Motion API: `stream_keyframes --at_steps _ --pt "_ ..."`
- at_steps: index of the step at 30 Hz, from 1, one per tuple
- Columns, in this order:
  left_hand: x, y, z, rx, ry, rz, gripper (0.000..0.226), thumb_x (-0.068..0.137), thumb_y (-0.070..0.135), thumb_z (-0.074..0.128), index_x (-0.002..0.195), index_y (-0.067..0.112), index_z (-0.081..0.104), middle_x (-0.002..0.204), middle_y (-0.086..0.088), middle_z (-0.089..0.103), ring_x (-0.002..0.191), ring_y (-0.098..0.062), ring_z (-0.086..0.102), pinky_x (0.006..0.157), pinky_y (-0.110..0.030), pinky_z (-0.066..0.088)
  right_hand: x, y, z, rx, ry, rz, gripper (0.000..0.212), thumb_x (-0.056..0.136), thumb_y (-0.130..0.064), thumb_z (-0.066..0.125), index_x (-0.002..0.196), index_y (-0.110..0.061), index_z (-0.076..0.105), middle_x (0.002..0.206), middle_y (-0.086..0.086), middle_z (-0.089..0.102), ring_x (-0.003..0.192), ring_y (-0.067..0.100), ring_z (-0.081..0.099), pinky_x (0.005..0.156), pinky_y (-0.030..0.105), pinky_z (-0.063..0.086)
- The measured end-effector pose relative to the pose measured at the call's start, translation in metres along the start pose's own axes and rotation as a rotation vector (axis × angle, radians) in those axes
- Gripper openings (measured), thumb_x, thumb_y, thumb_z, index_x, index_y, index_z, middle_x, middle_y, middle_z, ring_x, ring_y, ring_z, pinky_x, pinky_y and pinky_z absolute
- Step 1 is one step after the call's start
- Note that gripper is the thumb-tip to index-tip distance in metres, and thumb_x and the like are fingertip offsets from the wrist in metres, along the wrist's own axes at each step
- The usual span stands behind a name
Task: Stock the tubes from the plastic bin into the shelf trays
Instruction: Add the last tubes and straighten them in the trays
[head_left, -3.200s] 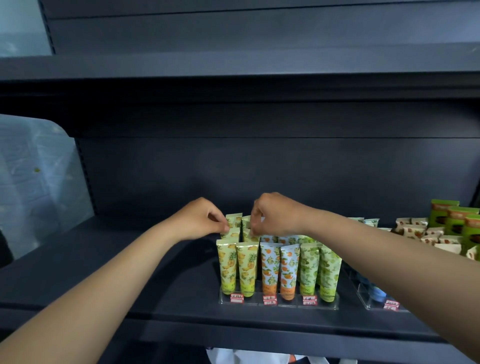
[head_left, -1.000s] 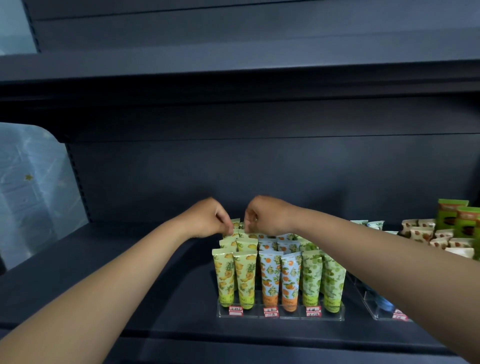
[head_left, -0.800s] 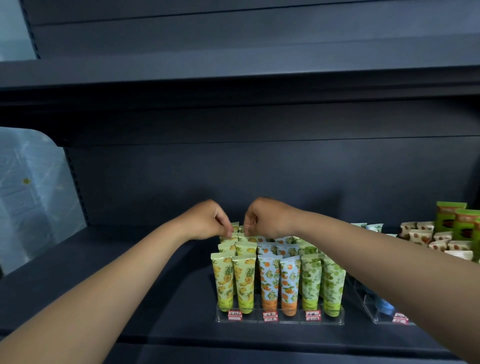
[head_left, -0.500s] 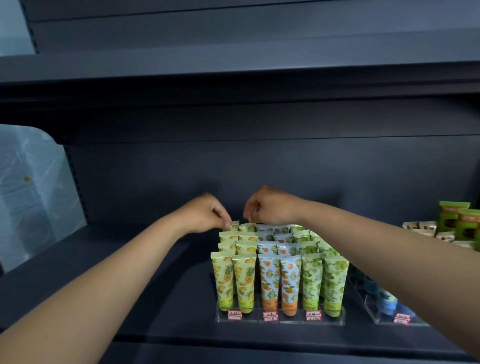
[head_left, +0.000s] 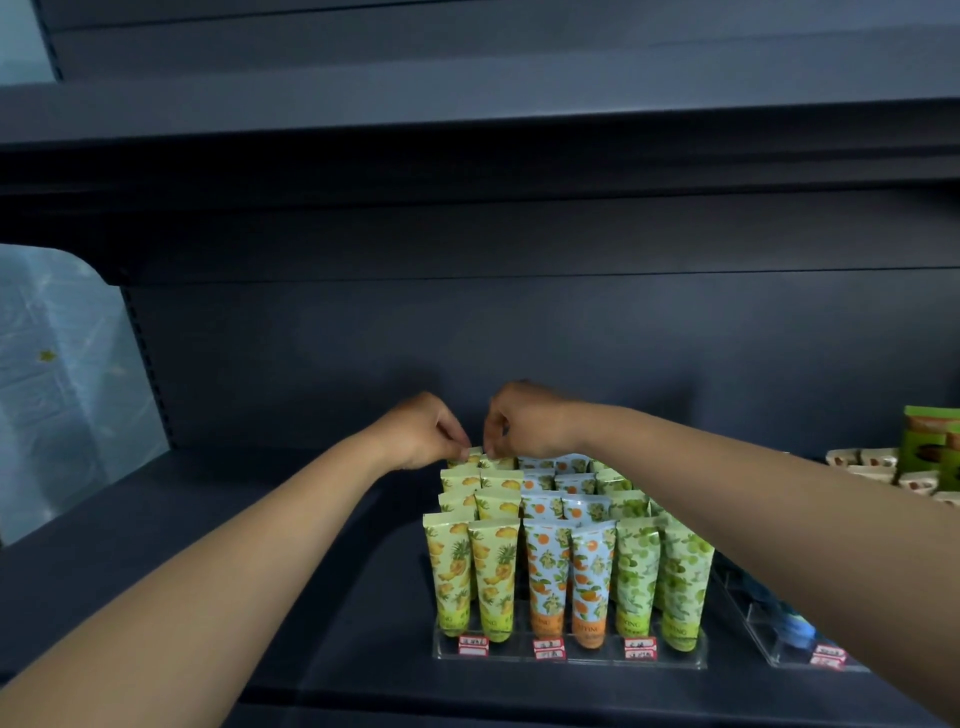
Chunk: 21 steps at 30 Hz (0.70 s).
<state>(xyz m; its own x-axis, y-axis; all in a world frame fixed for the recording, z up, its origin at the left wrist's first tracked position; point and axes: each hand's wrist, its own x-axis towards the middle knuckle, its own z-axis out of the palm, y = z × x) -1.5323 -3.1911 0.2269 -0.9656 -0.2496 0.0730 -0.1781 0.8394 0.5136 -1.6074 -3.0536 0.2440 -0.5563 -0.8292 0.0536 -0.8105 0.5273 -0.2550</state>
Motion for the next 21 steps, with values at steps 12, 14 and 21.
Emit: stream_keyframes --at_steps 12,14,21 --pt "-0.001 -0.002 0.004 -0.006 0.052 0.021 0.012 0.082 0.009 0.066 0.081 0.017 0.076 0.074 0.010 0.066 0.070 0.001 0.056 0.059 -0.008 0.039 0.001 0.000 0.005 -0.003 0.041 0.004 0.015 0.085 -0.022 0.065 0.094 -0.012 0.073 0.099 0.003 0.071 0.087 0.016 0.064 0.072 0.024 0.048" --pt "-0.002 0.000 0.003 -0.008 0.045 0.024 0.013 0.083 0.008 0.064 0.081 0.015 0.076 0.073 0.012 0.065 0.070 0.002 0.056 0.061 -0.009 0.040 -0.001 0.003 0.004 0.016 0.042 0.024 0.017 0.085 -0.022 0.066 0.096 -0.011 0.072 0.101 0.004 0.071 0.090 0.017 0.064 0.076 0.026 0.051" --pt "-0.002 0.002 0.000 0.015 0.028 0.027 0.009 0.082 0.010 0.067 0.083 0.014 0.076 0.070 0.014 0.064 0.070 0.000 0.057 0.061 -0.009 0.040 -0.005 0.008 0.001 0.055 0.025 0.059 0.019 0.085 -0.025 0.067 0.097 -0.011 0.073 0.101 0.003 0.072 0.095 0.017 0.065 0.087 0.033 0.053"
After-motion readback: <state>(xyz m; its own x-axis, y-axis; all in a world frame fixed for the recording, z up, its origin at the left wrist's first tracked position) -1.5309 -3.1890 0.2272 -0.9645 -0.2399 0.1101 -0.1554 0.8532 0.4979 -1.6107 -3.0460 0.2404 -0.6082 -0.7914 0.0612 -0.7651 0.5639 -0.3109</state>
